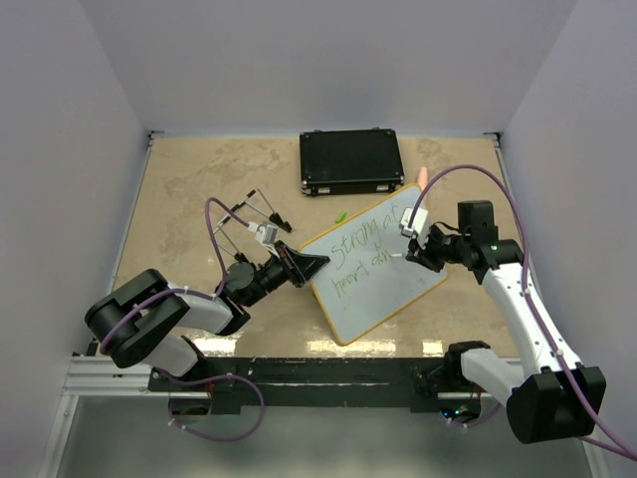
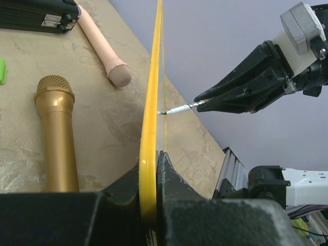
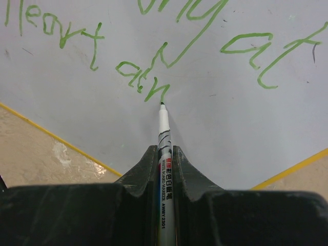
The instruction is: Write a sentence on the whiteboard
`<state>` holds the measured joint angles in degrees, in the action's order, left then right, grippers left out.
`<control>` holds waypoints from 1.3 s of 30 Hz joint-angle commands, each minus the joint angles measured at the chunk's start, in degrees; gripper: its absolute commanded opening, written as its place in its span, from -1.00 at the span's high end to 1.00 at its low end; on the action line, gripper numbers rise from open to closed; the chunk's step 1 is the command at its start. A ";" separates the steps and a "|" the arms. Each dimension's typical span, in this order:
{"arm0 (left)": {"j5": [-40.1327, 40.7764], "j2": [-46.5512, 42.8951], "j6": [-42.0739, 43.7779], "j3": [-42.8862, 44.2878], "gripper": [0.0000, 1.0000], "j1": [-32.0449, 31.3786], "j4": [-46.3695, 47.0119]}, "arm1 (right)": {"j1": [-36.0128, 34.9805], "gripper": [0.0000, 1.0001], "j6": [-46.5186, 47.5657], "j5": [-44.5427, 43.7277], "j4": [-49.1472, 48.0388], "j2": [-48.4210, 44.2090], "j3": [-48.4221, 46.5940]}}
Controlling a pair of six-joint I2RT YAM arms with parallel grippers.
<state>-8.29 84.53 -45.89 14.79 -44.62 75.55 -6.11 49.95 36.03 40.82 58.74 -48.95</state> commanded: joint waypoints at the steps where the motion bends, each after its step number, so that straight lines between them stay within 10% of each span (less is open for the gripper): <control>1: -4.27 1.69 9.94 -0.72 1.00 -0.38 -4.36 | -0.13 1.00 -1.79 -1.58 -5.57 -0.12 -1.85; 39: -4.62 2.48 9.68 -1.16 1.00 -0.38 -2.95 | 0.31 1.00 -3.99 0.53 -2.23 -7.32 -1.50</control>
<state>-8.54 85.32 -46.09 14.81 -44.58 76.23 -6.04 47.77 35.68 41.30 51.42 -50.61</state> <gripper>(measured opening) 0.087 0.131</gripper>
